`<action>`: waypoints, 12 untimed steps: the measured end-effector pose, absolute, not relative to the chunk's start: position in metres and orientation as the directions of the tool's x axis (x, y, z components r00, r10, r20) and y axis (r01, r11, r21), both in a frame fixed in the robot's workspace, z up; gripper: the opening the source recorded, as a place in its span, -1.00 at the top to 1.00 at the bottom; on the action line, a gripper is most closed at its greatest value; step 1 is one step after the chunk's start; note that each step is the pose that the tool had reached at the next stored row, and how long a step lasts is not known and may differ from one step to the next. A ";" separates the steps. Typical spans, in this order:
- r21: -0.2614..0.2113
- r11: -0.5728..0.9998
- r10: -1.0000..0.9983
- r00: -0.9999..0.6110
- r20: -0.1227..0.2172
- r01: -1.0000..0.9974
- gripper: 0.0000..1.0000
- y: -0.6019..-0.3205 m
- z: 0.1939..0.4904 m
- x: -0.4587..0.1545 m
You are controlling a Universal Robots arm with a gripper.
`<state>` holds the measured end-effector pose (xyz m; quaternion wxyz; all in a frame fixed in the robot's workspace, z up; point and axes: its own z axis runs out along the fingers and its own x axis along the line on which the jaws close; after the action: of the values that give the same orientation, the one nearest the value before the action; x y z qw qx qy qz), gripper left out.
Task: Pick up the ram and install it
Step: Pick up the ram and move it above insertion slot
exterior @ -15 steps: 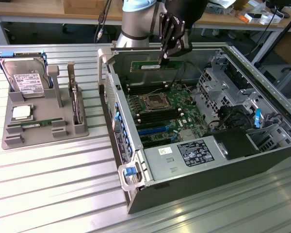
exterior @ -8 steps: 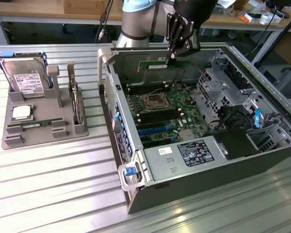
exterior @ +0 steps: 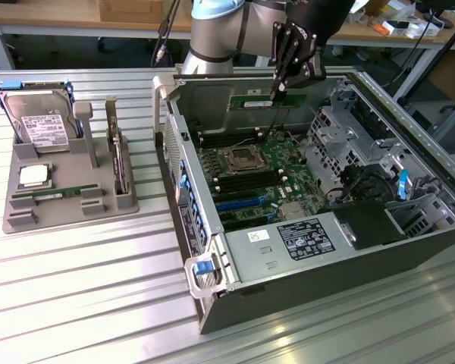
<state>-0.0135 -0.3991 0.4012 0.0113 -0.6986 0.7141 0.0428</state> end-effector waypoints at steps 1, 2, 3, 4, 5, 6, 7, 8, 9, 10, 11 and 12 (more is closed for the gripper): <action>0.045 0.020 -0.997 -0.024 -0.076 -0.999 0.76 -0.399 0.401 -0.012; 0.045 0.020 -0.997 -0.024 -0.076 -0.999 0.76 -0.399 0.401 -0.010; 0.045 0.020 -0.997 -0.024 -0.076 -0.999 0.76 -0.399 0.401 -0.008; 0.045 0.020 -0.997 -0.024 -0.076 -0.999 0.76 -0.399 0.401 -0.006; 0.045 0.020 -0.997 -0.024 -0.076 -0.999 0.76 -0.399 0.401 -0.003; 0.045 0.020 -0.997 -0.024 -0.076 -0.999 0.76 -0.399 0.401 0.000; 0.045 0.020 -0.997 -0.024 -0.076 -0.999 0.76 -0.399 0.401 0.003; 0.045 0.020 -0.997 -0.024 -0.076 -0.999 0.76 -0.399 0.401 0.006; 0.045 0.020 -0.997 -0.024 -0.076 -0.999 0.76 -0.399 0.401 0.007; 0.045 0.020 -0.997 -0.024 -0.076 -0.999 0.76 -0.399 0.400 0.008; 0.045 0.020 -0.997 -0.024 -0.076 -0.999 0.76 -0.399 0.400 0.012; 0.045 0.020 -0.997 -0.024 -0.076 -0.999 0.76 -0.399 0.400 0.016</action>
<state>0.0156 -0.3991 0.4003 0.0113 -0.6986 0.7141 0.0428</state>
